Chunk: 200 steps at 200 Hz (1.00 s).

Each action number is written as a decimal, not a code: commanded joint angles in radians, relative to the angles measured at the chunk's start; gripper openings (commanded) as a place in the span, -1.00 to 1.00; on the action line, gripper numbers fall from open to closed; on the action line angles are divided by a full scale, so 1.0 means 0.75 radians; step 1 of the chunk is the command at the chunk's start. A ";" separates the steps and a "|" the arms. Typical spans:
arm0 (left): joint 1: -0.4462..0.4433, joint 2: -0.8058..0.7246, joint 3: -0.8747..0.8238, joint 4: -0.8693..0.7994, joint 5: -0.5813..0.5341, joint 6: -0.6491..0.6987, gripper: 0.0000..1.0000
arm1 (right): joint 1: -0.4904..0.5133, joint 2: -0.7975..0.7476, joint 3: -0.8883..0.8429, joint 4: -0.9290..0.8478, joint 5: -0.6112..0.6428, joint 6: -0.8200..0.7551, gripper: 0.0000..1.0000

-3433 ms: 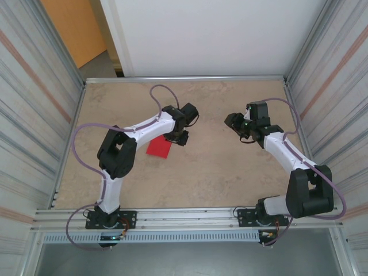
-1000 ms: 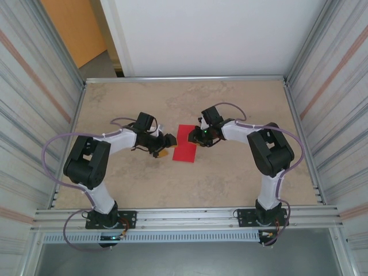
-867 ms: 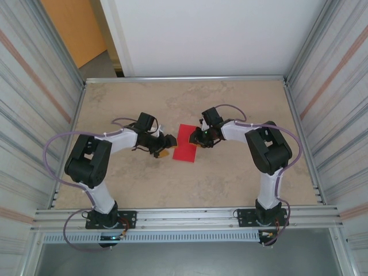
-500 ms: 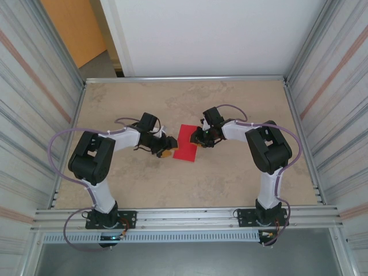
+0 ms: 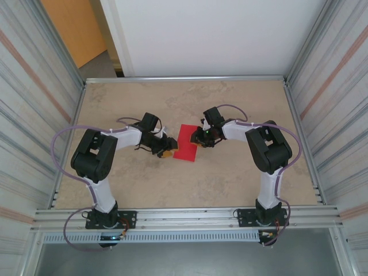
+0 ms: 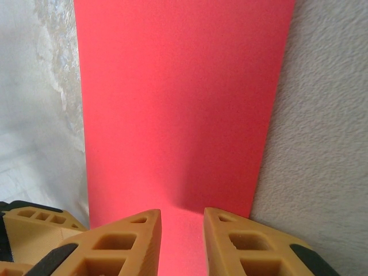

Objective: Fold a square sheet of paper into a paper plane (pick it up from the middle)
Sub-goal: Third fold the triangle at the center of the table.

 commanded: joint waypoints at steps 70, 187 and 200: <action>-0.026 0.102 0.123 0.076 0.121 -0.002 -0.24 | -0.017 0.043 -0.020 -0.054 0.037 -0.023 -0.47; 0.004 0.241 0.273 -0.035 0.092 0.110 -0.45 | -0.020 0.038 -0.029 -0.042 0.039 -0.029 -0.47; 0.009 0.245 0.279 -0.030 0.091 0.112 -0.48 | -0.021 0.039 -0.030 -0.040 0.040 -0.030 -0.48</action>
